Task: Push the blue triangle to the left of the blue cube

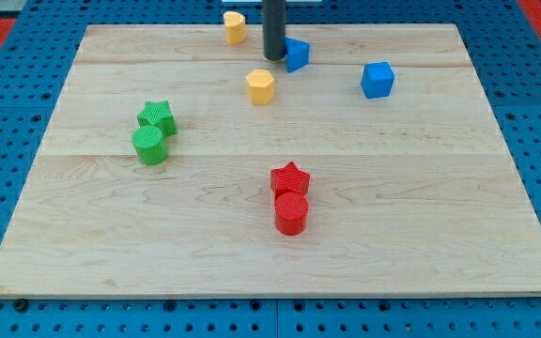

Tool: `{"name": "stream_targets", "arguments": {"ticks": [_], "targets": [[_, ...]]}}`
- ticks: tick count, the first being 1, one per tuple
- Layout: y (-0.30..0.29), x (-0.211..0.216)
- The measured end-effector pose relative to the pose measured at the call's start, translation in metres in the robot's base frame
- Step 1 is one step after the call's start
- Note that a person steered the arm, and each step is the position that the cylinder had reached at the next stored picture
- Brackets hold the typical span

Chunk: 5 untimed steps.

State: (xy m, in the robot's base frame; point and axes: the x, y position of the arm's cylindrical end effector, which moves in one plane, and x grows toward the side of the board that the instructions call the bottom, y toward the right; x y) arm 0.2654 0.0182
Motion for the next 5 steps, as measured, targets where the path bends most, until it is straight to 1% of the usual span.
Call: {"name": "stream_targets", "arguments": {"ticks": [1,3,4,5], "targets": [[0.04,0.009],[0.043,-0.032],[0.08,-0.012],[0.084,0.006]]}}
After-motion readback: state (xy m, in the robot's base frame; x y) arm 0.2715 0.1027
